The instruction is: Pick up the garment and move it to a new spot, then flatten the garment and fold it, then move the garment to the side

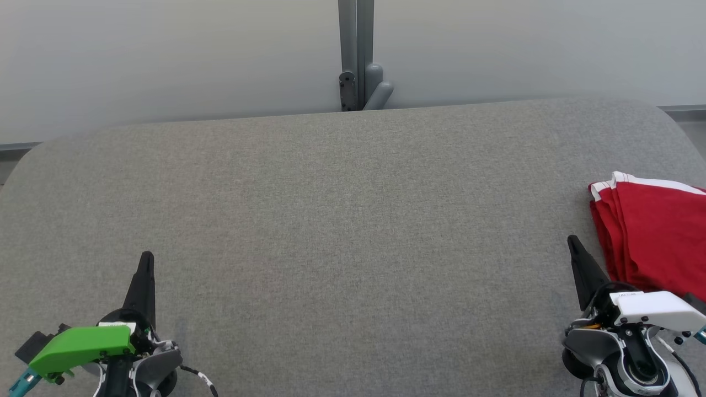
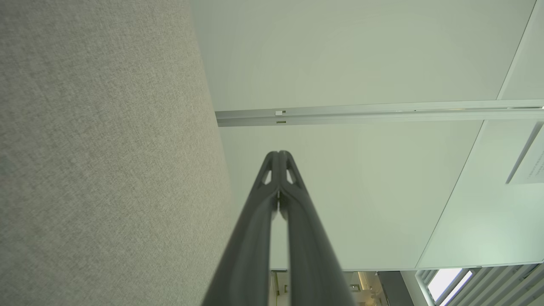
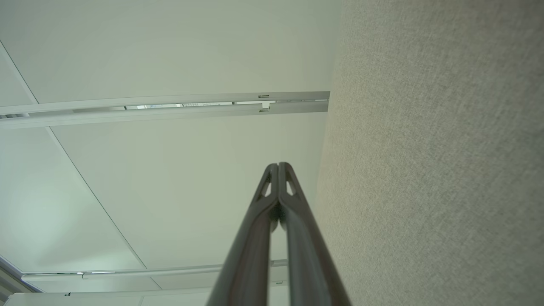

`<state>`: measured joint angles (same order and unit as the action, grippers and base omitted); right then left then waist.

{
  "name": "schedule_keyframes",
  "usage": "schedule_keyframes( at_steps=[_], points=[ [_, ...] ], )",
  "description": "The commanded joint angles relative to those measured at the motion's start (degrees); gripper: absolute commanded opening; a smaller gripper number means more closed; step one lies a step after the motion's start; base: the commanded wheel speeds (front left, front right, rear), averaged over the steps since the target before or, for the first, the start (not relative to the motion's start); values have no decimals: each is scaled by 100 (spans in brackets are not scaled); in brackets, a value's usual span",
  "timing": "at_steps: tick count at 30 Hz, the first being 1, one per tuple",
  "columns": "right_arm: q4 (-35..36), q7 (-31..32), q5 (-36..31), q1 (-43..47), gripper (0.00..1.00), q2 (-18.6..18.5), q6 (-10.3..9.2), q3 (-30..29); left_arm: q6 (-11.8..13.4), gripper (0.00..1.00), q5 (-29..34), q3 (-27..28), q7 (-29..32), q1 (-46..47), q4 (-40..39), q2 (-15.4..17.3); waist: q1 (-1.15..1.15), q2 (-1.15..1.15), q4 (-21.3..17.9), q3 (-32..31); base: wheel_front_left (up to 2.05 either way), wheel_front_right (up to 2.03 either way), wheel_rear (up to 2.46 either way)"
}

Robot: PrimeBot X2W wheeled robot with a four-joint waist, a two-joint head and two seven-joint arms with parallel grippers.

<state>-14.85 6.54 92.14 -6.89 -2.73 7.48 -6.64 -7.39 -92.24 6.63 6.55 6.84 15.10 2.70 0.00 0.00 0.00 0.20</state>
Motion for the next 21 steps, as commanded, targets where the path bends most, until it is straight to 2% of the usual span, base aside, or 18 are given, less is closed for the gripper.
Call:
schedule_keyframes(
  at_steps=[1,21],
  points=[
    [-10,14,33,-49,0,-29,2,4,-28,0,-13,7,25,84,-17,34,0,0,0,0,0,0,0],
    [-10,14,34,-49,0,-29,2,5,-28,0,-14,6,25,84,-17,34,0,0,0,0,0,0,0]
  ],
)
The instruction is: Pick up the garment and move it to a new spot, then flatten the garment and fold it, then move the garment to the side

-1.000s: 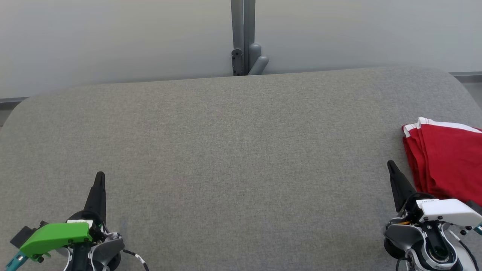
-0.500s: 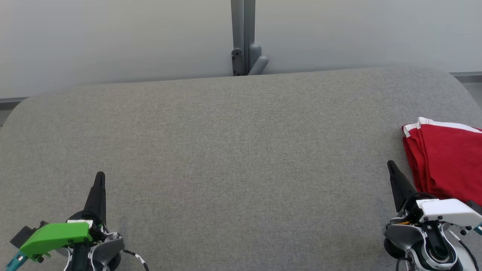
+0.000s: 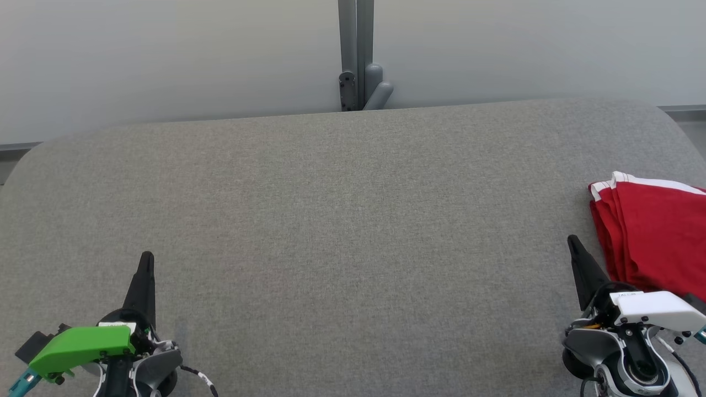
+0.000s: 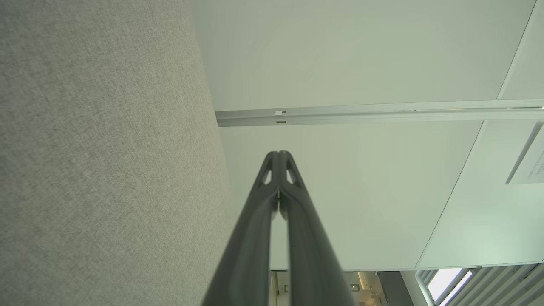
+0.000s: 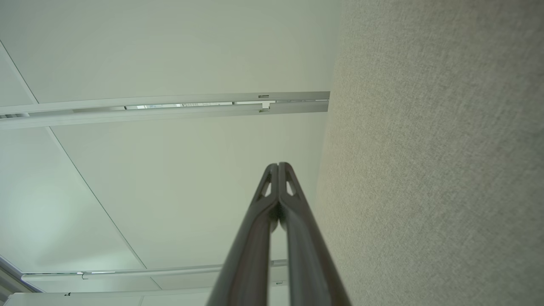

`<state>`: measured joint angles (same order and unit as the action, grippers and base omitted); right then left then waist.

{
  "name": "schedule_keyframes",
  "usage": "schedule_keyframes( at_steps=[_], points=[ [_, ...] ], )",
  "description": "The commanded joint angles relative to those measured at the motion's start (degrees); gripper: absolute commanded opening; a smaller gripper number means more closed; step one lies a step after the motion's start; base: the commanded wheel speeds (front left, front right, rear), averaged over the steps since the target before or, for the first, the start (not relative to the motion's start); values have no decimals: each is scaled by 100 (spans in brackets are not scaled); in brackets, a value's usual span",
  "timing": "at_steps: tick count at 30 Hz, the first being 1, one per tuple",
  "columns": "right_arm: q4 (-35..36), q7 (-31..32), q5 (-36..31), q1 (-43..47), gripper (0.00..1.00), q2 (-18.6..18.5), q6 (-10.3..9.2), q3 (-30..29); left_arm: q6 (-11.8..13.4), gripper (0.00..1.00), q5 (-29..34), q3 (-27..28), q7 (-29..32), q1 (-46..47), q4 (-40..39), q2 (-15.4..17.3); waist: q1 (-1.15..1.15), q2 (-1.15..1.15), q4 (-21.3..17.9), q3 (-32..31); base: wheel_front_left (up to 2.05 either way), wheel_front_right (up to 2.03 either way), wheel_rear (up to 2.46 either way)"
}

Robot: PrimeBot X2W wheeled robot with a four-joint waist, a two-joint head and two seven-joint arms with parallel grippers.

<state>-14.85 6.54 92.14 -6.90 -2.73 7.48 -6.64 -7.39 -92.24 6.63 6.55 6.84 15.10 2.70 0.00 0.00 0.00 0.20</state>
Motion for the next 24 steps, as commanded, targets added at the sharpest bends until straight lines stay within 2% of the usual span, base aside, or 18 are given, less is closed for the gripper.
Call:
schedule_keyframes(
  at_steps=[1,24],
  points=[
    [-10,14,34,-48,0,-29,2,5,-28,0,-14,6,25,84,-17,34,0,0,0,0,0,0,0],
    [-10,14,34,-48,0,-29,2,5,-28,0,-14,6,24,84,-17,34,0,0,0,0,0,0,0]
  ],
)
